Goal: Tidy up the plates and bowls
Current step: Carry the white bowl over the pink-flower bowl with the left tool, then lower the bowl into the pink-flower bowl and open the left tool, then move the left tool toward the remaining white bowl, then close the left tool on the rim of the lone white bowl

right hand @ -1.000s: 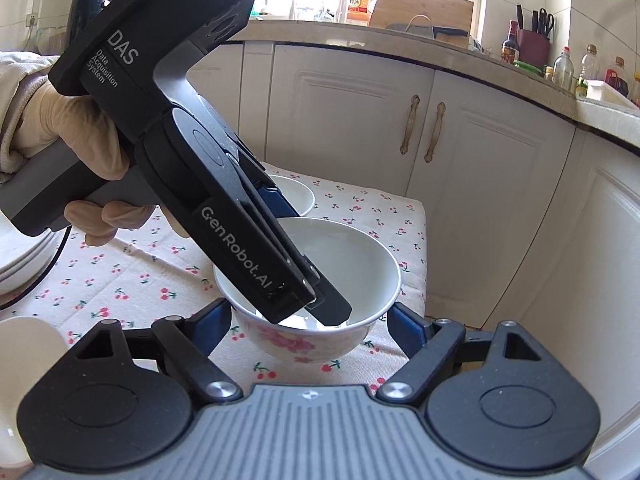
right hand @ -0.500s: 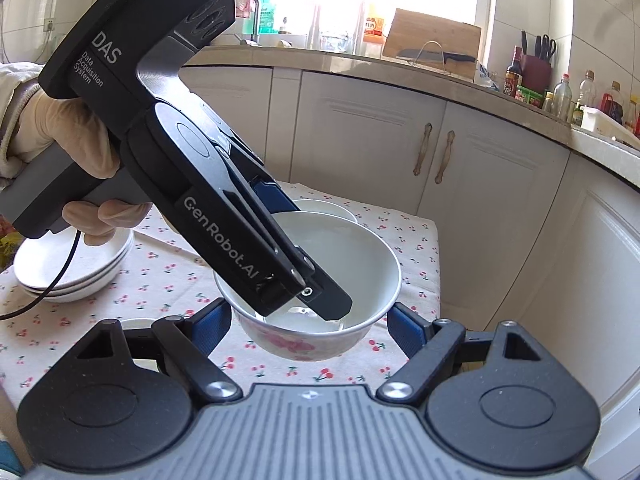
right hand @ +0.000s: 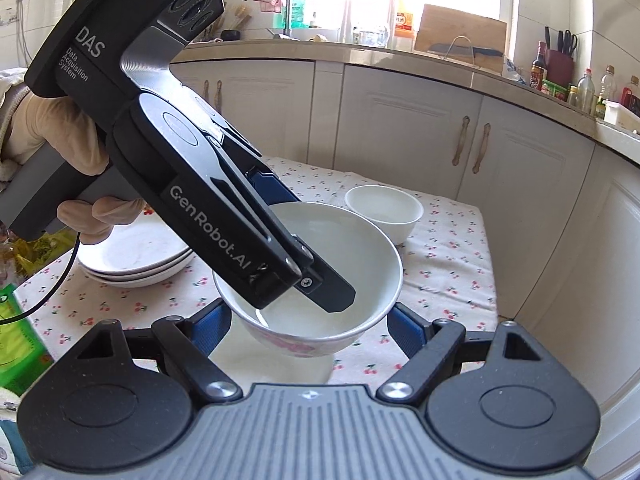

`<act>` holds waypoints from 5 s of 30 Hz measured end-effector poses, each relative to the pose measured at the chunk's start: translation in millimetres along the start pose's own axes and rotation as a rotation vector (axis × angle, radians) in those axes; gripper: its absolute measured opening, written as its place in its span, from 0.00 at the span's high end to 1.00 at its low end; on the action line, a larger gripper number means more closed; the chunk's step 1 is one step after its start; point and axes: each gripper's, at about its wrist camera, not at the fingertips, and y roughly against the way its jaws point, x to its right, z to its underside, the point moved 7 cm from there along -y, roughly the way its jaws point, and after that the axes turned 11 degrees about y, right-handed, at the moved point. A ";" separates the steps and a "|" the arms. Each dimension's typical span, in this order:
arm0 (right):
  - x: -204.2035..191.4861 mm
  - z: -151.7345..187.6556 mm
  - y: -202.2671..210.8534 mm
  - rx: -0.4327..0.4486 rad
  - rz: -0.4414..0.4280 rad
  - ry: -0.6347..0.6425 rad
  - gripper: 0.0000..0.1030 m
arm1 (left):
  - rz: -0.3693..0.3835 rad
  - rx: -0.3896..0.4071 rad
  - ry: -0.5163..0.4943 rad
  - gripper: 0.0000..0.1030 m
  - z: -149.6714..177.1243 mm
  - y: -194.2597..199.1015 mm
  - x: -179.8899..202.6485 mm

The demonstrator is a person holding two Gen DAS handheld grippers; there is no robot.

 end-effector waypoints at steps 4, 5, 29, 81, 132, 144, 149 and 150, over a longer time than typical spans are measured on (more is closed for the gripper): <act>-13.2 1.3 -0.6 -0.004 -0.006 0.009 0.14 | -0.004 0.003 0.007 0.26 11.8 4.1 -3.0; -15.2 1.4 -1.1 -0.007 -0.008 0.008 0.14 | -0.001 0.002 0.013 0.26 14.4 4.6 -3.7; -31.9 28.4 -8.8 -0.070 -0.021 -0.012 0.14 | 0.033 -0.035 0.033 0.26 42.3 -16.4 -7.5; -59.4 16.4 33.9 0.039 -0.019 0.031 0.01 | -0.041 0.062 0.069 0.18 68.9 47.5 -26.1; 124.5 -31.0 -169.0 -0.060 -0.037 0.135 0.00 | -0.167 0.059 0.130 0.17 -88.5 -93.9 -153.7; 125.4 -34.3 -212.5 -0.063 -0.104 0.142 0.01 | -0.144 0.035 0.160 0.19 -101.8 -130.7 -172.4; 124.9 -38.2 -221.1 -0.058 -0.112 0.151 0.05 | -0.128 0.035 0.163 0.21 -103.9 -138.1 -174.9; 124.9 -38.5 -222.3 -0.059 -0.115 0.150 0.05 | -0.125 0.035 0.164 0.23 -104.2 -138.8 -175.2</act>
